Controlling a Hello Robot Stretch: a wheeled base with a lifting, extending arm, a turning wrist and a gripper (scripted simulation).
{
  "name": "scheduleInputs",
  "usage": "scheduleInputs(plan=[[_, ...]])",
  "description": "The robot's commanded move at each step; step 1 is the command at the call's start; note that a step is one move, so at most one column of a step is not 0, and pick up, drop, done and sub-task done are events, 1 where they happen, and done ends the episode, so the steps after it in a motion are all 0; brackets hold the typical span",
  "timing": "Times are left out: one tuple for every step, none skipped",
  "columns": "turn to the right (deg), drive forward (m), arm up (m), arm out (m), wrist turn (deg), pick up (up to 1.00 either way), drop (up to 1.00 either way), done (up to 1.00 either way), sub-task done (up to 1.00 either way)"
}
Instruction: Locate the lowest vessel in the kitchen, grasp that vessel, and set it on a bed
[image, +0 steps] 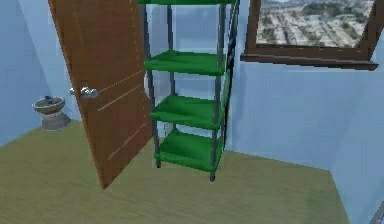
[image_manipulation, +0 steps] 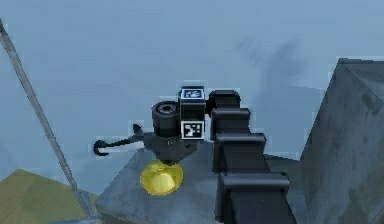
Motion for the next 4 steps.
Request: scheduleInputs(plan=[[0.0,0.0,0.0,0.0,24.0,0.0,0.0,0.0,0.0],[0.0,0.0,-0.24,0.0,0.0,0.0,0.0,0.0,0.0],[0.0,0.0,0.0,0.0,0.0,1.0,0.0,0.0,0.0],[0.0,0.0,0.1,0.0,0.0,0.0,0.0,0.0,0.0]])
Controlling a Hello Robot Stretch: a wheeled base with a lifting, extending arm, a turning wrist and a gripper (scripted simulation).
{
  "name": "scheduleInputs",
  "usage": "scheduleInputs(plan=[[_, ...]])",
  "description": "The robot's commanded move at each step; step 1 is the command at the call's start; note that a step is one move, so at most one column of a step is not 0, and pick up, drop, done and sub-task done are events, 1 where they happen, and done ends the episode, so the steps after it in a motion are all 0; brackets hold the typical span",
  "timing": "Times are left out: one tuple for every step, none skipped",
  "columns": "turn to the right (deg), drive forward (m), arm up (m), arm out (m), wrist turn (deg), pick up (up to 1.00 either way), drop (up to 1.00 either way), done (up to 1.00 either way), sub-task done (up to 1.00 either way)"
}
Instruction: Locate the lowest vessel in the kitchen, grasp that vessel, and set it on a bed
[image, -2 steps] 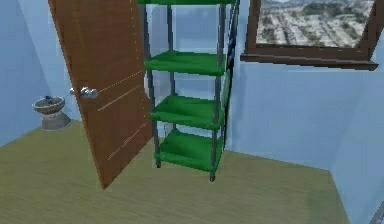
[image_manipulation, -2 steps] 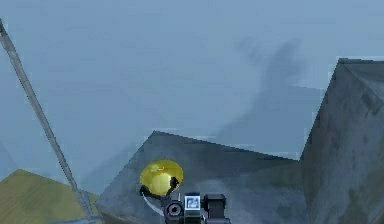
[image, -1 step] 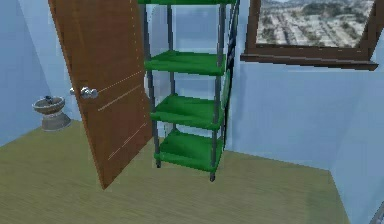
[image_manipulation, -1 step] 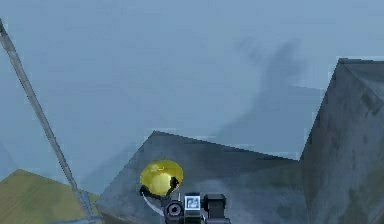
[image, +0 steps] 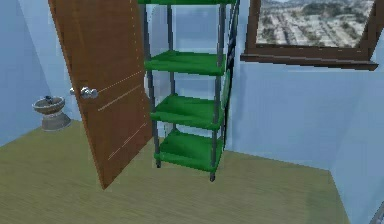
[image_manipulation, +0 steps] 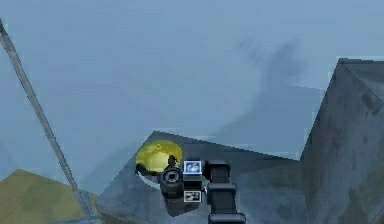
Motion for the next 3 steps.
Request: scheduleInputs(plan=[[0.0,0.0,0.14,0.0,0.0,0.0,0.0,0.0,0.0],[0.0,0.0,0.0,0.0,-45.0,0.0,0.0,0.0,0.0],[0.0,0.0,0.0,0.0,-45.0,0.0,0.0,0.0,0.0]])
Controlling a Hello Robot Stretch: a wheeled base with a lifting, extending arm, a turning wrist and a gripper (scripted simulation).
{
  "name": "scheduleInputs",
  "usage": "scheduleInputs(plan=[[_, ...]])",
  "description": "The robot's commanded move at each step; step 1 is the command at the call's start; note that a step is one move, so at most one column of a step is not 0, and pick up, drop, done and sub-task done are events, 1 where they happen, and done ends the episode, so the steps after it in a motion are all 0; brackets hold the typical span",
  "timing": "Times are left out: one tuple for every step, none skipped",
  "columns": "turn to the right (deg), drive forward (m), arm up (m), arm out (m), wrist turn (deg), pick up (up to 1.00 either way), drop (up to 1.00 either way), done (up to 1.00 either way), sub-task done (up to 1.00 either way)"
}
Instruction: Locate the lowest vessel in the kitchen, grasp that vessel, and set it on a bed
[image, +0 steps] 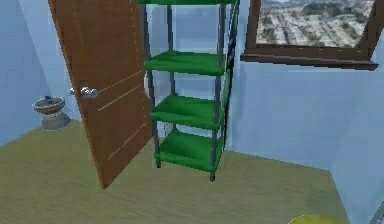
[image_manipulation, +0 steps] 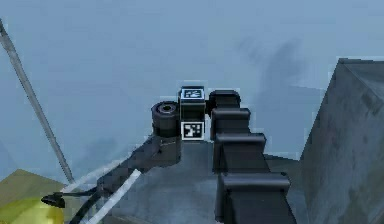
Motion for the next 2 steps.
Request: scheduleInputs(plan=[[0.0,0.0,0.0,0.0,-18.0,0.0,0.0,0.0,0.0],[0.0,0.0,0.0,-0.14,0.0,0.0,0.0,0.0,0.0]])
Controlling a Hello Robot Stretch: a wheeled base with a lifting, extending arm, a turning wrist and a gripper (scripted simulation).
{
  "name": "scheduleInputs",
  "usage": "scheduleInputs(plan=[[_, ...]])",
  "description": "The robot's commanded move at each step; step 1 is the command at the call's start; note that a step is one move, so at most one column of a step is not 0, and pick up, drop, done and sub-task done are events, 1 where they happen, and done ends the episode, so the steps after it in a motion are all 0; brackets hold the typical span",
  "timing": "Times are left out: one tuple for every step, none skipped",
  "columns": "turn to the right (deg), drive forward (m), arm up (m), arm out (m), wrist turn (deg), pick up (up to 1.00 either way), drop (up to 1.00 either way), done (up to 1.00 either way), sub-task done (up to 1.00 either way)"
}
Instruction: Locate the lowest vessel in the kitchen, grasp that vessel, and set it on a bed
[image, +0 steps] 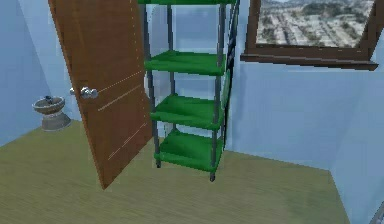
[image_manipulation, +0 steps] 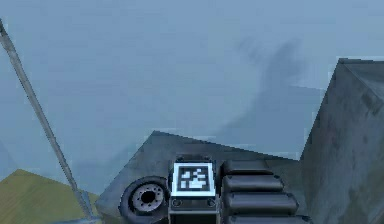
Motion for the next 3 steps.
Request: scheduleInputs(plan=[[-45.0,0.0,0.0,0.0,0.0,0.0,0.0,0.0,0.0],[-45.0,0.0,0.0,0.0,0.0,0.0,0.0,0.0,0.0],[-45.0,0.0,0.0,0.0,0.0,0.0,0.0,0.0,0.0]])
